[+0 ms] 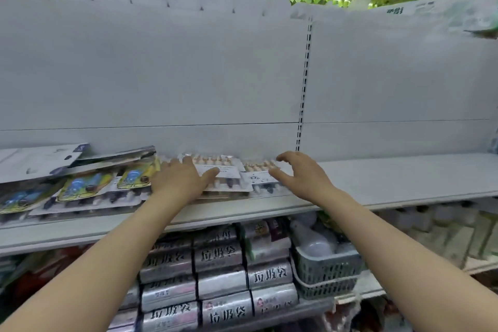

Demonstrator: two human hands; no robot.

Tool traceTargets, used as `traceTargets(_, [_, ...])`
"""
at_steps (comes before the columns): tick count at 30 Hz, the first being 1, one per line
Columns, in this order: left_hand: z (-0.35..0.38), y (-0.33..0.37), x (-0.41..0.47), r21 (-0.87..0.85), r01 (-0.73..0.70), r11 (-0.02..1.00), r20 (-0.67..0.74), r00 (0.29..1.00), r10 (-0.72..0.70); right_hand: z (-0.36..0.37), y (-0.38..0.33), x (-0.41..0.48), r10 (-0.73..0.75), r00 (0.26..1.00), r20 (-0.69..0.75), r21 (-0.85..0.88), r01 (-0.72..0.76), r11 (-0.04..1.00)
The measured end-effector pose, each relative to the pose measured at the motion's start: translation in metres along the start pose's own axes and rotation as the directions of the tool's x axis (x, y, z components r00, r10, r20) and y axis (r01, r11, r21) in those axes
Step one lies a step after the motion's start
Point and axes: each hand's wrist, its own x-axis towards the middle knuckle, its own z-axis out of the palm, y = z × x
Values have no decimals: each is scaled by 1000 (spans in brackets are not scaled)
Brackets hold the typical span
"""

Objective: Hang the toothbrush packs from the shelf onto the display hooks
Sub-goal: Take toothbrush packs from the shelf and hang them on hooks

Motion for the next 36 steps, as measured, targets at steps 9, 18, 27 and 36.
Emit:
traceTargets(9, [-1,10,34,161,52,986,182,980,-81,35,22,36,1,996,92,27,-3,1000])
traceTargets(18, [2,36,26,118,44,992,159,985,-63,28,40,39,155,975,158,66,-167,984])
traceTargets(27, [4,68,13,121,47,992,235,969,-75,13,56,32,326,907,268,-7,-337,942])
traceTargets(36, [7,43,7,55,169,984,98,980,-174,17,58,37,329,895,300,-5,-343,939])
